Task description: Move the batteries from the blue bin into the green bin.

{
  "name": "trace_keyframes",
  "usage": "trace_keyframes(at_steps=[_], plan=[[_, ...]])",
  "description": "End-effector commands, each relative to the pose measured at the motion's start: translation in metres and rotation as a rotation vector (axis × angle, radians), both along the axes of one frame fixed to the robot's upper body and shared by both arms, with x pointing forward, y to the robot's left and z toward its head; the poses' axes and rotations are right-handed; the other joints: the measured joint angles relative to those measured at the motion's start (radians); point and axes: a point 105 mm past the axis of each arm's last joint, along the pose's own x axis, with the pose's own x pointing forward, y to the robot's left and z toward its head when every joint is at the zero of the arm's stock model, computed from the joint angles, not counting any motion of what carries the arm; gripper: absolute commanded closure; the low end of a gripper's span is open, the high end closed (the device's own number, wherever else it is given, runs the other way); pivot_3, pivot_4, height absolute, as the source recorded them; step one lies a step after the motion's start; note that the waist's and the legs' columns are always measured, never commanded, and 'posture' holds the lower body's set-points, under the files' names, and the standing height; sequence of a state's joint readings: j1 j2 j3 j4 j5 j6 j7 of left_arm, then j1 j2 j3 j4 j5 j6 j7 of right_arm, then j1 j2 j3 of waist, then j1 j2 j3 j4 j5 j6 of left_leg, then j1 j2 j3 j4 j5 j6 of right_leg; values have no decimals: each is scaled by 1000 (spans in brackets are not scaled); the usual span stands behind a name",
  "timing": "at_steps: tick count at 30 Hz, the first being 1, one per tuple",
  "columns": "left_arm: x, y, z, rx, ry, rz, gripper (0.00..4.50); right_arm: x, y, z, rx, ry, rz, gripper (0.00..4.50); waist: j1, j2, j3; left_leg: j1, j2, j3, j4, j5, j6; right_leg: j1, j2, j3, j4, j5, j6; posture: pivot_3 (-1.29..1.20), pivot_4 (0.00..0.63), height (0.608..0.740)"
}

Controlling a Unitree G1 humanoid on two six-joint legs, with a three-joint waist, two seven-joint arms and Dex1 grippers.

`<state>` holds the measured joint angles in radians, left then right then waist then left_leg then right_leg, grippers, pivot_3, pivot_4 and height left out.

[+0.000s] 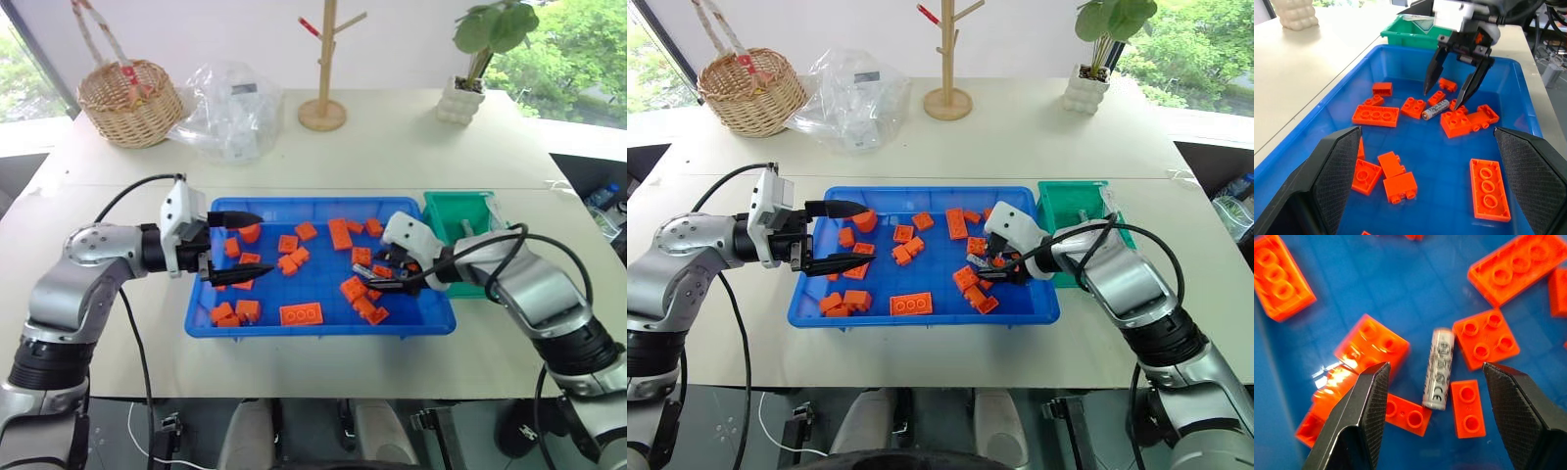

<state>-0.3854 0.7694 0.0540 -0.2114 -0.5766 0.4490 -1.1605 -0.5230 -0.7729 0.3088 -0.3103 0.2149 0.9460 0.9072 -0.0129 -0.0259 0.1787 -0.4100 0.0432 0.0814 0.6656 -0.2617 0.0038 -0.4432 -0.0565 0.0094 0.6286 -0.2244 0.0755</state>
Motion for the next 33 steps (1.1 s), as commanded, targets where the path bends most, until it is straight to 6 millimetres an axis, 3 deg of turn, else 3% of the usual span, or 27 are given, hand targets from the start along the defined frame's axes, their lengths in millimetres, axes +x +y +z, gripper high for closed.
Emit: trace_keyframes(at_steps=[1,6,11,16,22,27,30,32,33], plan=[[-3,-2,10,-8,-45,-12,0,2,3,-2,-14,-30,8,1421,0,0,0,0,0,0,0,0,0,0,0,0,0,0,0,0,150,736],[-2,-2,12,-7,-52,-13,0,10,2,-11,-4,-24,-20,1421,0,-1,0,0,0,1,0,0,0,0,0,0,0,0,0,0,150,736],[-1,-2,14,-9,-57,-11,0,10,4,-14,-2,-21,-11,3492,2,-1,-1,0,0,2,1,0,0,1,0,0,0,0,0,0,150,736],[0,-1,14,-8,-59,-6,0,8,10,-9,21,-28,3,3482,1,-2,-1,0,0,1,1,0,0,1,0,0,0,0,0,0,150,736],[2,0,14,-6,-56,-5,0,12,15,32,155,-68,-34,3482,-1,-1,-1,0,0,1,1,0,0,1,0,0,0,0,0,0,150,736],[5,-3,16,-11,-61,-15,0,11,8,16,80,-60,-46,3482,2,-2,-1,0,0,1,1,0,0,1,0,-1,0,0,0,0,150,736],[7,-4,18,-14,-66,-18,0,14,0,6,-13,-110,-42,2012,2,-2,-1,0,0,1,0,0,0,1,0,-1,0,0,0,0,150,736],[7,-5,18,-14,-66,-19,0,13,6,9,7,-118,-26,1076,0,-2,-1,0,0,2,1,0,0,1,0,-1,0,0,0,0,150,736],[7,-4,18,-14,-66,-19,0,12,9,10,25,-114,-15,1076,-2,-2,-1,0,0,2,1,0,0,1,0,-1,0,0,0,0,150,736]])
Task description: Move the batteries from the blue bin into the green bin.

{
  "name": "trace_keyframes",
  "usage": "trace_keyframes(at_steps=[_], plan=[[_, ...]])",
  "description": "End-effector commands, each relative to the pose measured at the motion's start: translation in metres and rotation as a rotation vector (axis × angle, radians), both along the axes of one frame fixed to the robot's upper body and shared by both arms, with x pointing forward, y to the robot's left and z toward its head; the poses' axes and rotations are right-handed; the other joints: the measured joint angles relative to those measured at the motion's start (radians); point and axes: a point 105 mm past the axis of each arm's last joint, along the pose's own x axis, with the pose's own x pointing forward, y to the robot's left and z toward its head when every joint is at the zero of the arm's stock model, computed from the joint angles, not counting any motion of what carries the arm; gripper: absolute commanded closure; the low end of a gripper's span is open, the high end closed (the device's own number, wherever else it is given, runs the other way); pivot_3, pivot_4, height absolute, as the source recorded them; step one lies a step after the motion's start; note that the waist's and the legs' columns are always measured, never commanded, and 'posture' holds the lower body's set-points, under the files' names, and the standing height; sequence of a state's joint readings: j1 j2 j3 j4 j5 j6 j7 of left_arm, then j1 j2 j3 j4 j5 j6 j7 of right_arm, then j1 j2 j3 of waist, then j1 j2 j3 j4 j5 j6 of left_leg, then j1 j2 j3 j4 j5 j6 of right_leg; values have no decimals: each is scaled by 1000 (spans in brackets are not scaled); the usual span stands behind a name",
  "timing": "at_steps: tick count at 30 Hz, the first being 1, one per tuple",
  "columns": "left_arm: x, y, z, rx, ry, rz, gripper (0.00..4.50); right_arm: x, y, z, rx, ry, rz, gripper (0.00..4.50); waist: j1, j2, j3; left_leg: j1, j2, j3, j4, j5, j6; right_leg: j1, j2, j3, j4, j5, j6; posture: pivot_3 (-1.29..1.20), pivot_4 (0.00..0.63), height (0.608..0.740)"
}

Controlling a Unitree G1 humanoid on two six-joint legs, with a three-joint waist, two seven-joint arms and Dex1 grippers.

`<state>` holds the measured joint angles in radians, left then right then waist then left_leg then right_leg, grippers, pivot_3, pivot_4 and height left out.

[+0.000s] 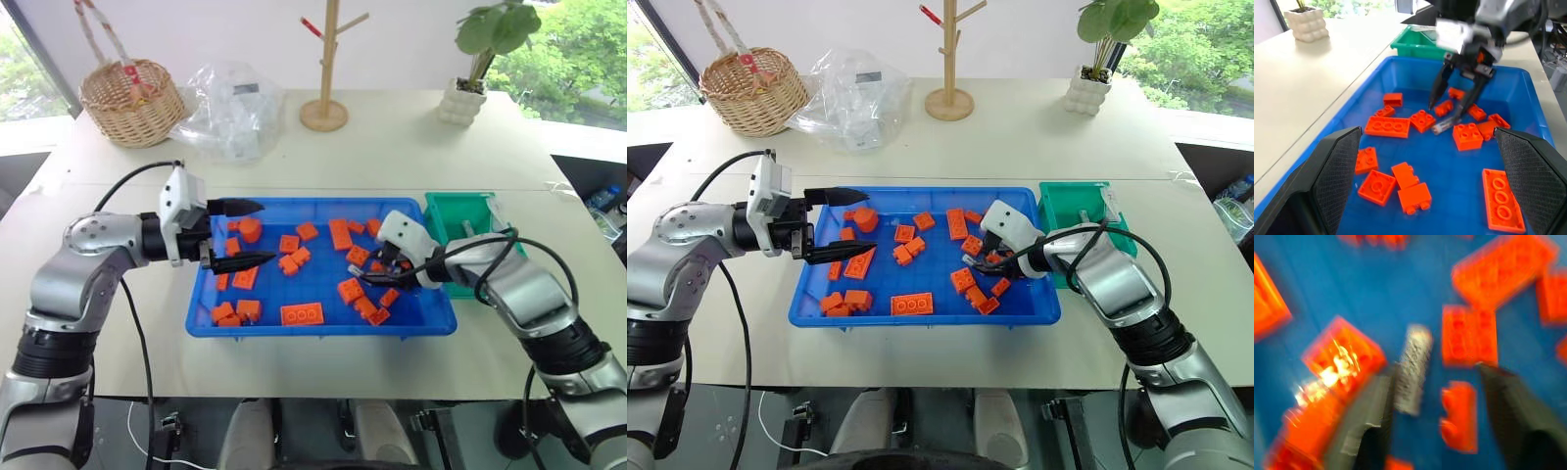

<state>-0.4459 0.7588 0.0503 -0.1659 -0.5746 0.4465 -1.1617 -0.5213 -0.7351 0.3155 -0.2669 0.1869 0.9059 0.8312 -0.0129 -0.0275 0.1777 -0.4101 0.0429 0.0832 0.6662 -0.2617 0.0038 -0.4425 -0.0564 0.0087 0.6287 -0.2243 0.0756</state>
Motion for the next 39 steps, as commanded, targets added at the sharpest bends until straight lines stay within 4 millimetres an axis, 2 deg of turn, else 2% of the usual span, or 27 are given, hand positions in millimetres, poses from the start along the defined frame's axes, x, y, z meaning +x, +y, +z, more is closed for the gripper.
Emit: trace_keyframes(at_steps=[1,4,10,13,15,17,18,24,31,32,34,38,39], plan=[[-2,-4,8,4,-43,-23,0,-3,14,16,34,-57,58,1076,-3,0,0,0,0,0,0,0,0,0,0,0,0,0,0,0,150,736],[-2,-3,8,5,-43,-21,0,-6,23,17,23,-71,94,1076,-2,0,0,0,1,-1,0,0,0,0,1,0,1,0,0,0,150,736],[-1,-2,8,2,-44,-18,0,-6,24,18,-12,-77,106,1076,-1,0,0,0,1,0,0,0,0,0,1,0,0,0,0,0,150,736],[-1,-3,8,0,-47,-15,0,-11,25,12,-26,-52,113,1897,1,0,0,0,1,-1,0,0,0,0,1,0,0,0,0,0,150,736],[-1,-3,8,-1,-49,-13,0,-12,25,8,-24,-37,104,2796,0,0,0,0,1,-1,0,0,0,0,1,0,0,0,0,0,150,736],[-1,-2,9,-2,-51,-10,0,-12,22,6,-31,-34,89,4003,0,0,0,0,1,-1,0,0,0,0,1,0,0,0,0,0,150,736],[-1,-2,9,-3,-52,-9,0,-12,21,5,-31,-33,82,4419,0,0,0,0,1,-1,0,0,0,0,1,0,0,0,0,0,150,736],[0,-1,9,-3,-53,-3,0,-20,19,3,-14,-13,74,4469,2,0,0,0,1,-1,0,0,0,0,1,0,0,0,0,0,150,736],[1,-4,10,-3,-55,-14,0,-15,17,16,15,-48,39,4469,0,0,0,0,0,-1,0,0,0,0,1,0,1,0,0,0,150,736],[1,-4,10,-2,-56,-16,0,-17,17,16,9,-50,47,3944,0,0,0,0,1,-1,0,0,0,0,1,0,1,0,0,0,150,736],[1,-4,10,0,-57,-19,0,-19,15,19,6,-56,43,3168,0,0,0,0,1,-1,0,0,0,0,1,0,1,0,0,0,150,736],[1,-4,8,1,-57,-23,0,-21,9,28,1,-75,14,991,0,0,0,0,1,-1,0,0,0,0,1,0,0,0,0,0,150,736],[1,-4,8,1,-57,-24,0,-21,6,29,-6,-79,-4,560,0,0,0,0,1,-1,0,0,0,0,1,0,0,0,0,0,150,736]])
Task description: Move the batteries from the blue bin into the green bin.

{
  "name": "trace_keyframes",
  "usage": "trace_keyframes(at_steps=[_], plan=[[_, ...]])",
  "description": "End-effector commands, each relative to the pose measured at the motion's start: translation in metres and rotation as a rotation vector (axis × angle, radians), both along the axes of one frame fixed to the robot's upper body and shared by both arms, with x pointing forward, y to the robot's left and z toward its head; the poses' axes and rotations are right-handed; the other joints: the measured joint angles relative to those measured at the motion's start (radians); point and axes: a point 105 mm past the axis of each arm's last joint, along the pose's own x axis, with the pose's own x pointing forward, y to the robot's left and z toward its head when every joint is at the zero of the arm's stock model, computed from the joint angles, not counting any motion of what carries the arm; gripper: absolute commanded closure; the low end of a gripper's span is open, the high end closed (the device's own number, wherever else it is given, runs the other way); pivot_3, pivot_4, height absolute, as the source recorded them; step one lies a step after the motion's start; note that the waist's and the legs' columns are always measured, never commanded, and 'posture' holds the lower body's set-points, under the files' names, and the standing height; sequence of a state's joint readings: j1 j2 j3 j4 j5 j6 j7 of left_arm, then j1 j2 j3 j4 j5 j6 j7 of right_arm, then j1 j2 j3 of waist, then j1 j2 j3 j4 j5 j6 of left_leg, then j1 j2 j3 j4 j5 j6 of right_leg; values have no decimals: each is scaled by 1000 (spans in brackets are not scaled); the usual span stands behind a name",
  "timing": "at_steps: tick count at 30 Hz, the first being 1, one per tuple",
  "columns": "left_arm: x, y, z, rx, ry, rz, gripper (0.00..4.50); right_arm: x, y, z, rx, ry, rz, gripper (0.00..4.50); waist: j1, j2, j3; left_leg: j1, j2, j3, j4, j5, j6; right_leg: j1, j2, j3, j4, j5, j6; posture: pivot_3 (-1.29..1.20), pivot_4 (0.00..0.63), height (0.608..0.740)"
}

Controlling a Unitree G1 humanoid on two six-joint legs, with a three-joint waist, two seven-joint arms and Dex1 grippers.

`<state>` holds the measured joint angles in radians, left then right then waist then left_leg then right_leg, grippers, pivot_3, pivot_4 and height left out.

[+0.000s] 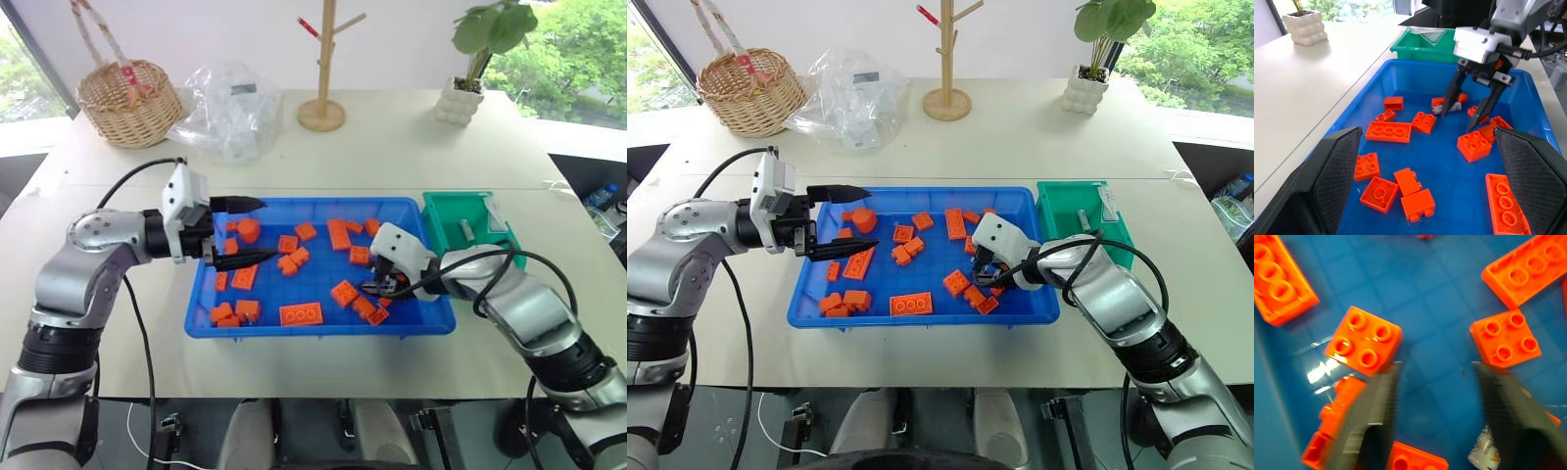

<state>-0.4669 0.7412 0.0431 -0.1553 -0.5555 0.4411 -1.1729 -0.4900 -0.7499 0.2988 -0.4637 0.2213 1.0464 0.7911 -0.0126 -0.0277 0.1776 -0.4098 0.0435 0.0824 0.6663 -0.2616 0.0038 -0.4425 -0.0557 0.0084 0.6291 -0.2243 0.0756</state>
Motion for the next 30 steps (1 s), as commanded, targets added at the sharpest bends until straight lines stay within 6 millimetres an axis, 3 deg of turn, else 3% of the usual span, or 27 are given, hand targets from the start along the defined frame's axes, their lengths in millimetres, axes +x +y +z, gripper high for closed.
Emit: trace_keyframes(at_steps=[1,7,21,29,30], plan=[[-2,-1,6,0,-45,-12,0,1,-8,18,-2,-64,-37,81,0,0,0,0,0,0,0,0,0,0,0,0,0,0,0,0,150,736],[-4,-1,3,2,-41,-15,0,0,-18,12,45,-5,-140,81,0,0,0,0,0,0,0,0,0,0,0,0,0,0,0,0,150,736],[-3,-2,4,1,-47,-18,0,-1,-19,-1,63,31,-197,81,0,0,0,0,0,-1,0,0,0,0,0,0,0,0,0,0,150,736],[-3,-3,5,1,-49,-21,0,5,-26,-19,44,74,-230,81,2,-1,0,0,0,-1,0,0,0,1,0,0,-1,0,0,0,150,736],[-3,-3,5,1,-49,-21,0,6,-26,-20,41,76,-225,312,3,-1,-1,0,0,-1,0,0,0,1,-1,0,-1,0,0,0,150,736]])
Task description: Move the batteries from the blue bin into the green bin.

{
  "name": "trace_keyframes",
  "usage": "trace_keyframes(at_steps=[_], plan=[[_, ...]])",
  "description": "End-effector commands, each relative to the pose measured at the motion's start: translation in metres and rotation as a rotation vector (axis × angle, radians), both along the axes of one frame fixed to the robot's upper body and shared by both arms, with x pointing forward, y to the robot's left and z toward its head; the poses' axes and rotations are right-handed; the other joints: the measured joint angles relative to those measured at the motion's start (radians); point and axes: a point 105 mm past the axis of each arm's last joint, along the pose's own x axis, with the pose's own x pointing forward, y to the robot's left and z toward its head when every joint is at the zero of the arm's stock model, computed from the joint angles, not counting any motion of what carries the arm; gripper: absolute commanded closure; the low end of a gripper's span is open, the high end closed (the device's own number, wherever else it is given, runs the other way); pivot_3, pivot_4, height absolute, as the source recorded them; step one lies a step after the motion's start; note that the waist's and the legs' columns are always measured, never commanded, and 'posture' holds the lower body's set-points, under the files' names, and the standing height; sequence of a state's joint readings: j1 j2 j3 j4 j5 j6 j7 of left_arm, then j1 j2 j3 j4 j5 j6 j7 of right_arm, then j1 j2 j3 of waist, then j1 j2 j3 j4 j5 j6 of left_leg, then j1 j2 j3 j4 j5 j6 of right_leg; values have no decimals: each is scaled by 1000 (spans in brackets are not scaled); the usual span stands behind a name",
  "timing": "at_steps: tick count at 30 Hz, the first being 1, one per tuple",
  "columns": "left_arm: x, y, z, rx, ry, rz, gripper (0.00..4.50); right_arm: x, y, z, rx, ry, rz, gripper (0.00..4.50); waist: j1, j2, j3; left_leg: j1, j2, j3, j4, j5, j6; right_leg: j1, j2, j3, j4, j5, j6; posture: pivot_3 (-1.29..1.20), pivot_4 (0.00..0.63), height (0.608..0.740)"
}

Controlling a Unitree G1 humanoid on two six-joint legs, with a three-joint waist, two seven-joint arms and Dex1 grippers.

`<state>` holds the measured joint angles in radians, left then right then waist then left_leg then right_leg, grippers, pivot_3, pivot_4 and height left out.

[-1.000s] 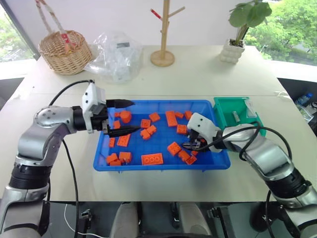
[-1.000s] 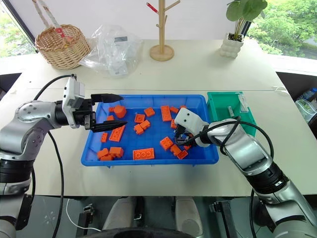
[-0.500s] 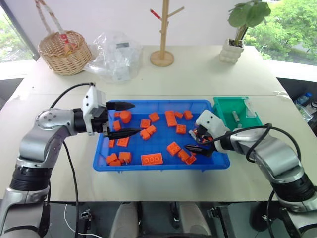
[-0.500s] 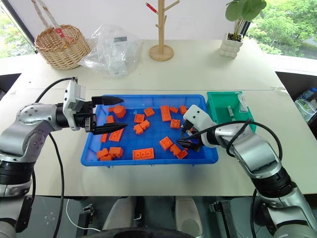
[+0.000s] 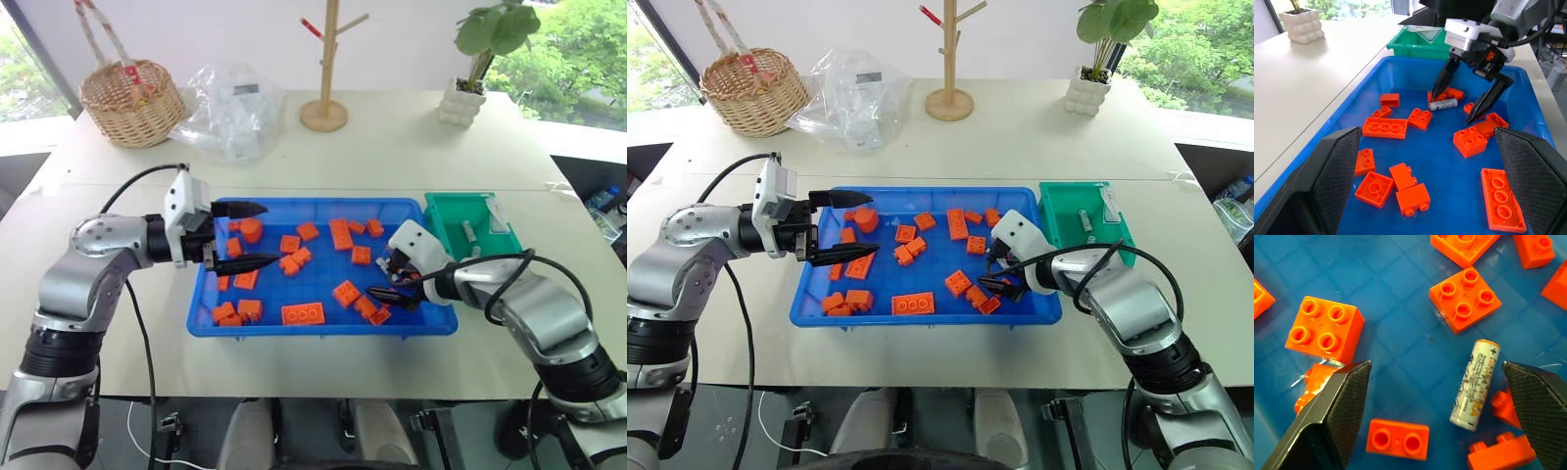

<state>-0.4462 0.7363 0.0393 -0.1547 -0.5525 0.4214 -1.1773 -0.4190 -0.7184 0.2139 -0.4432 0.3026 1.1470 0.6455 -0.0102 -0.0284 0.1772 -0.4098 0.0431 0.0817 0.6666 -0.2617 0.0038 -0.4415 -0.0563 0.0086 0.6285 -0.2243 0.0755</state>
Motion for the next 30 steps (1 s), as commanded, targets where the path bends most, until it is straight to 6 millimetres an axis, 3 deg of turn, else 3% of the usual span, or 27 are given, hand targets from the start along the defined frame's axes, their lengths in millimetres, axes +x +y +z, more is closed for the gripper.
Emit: trace_keyframes(at_steps=[1,3,9,15,19,22,26,30], plan=[[-1,-3,11,2,-54,-15,0,4,-5,-7,-23,12,-21,608,0,0,0,0,0,0,0,0,0,0,0,0,0,0,0,0,150,736],[-1,-3,11,2,-57,-13,0,5,-5,-8,-36,13,-11,1356,0,0,0,0,0,0,0,0,0,0,-1,0,0,0,0,0,150,736],[-1,-2,12,0,-59,-8,0,7,1,-5,-45,-6,17,4429,1,0,0,0,0,0,0,0,0,0,-1,0,0,0,0,0,150,736],[0,-2,13,-4,-59,-6,0,7,10,3,-27,-28,46,4474,0,0,0,0,0,0,0,0,0,0,-1,0,0,0,0,0,150,736],[1,-2,12,-6,-54,-8,0,7,29,44,105,-84,77,4474,-3,0,0,0,0,-1,0,0,0,0,-1,0,0,0,0,0,150,736],[1,-2,12,-5,-50,-7,0,11,26,81,180,-136,57,4474,-4,0,0,0,0,-1,0,0,0,-1,0,1,1,0,1,0,150,736],[2,0,10,0,-44,-5,0,17,-11,116,182,-206,-30,4474,7,0,0,-1,0,-1,0,0,0,-1,0,-1,0,0,0,0,150,736],[6,7,10,8,-34,13,0,18,-80,116,55,-212,-196,4474,17,0,0,-1,-1,0,0,0,0,0,-3,-2,-2,0,0,0,150,736]])
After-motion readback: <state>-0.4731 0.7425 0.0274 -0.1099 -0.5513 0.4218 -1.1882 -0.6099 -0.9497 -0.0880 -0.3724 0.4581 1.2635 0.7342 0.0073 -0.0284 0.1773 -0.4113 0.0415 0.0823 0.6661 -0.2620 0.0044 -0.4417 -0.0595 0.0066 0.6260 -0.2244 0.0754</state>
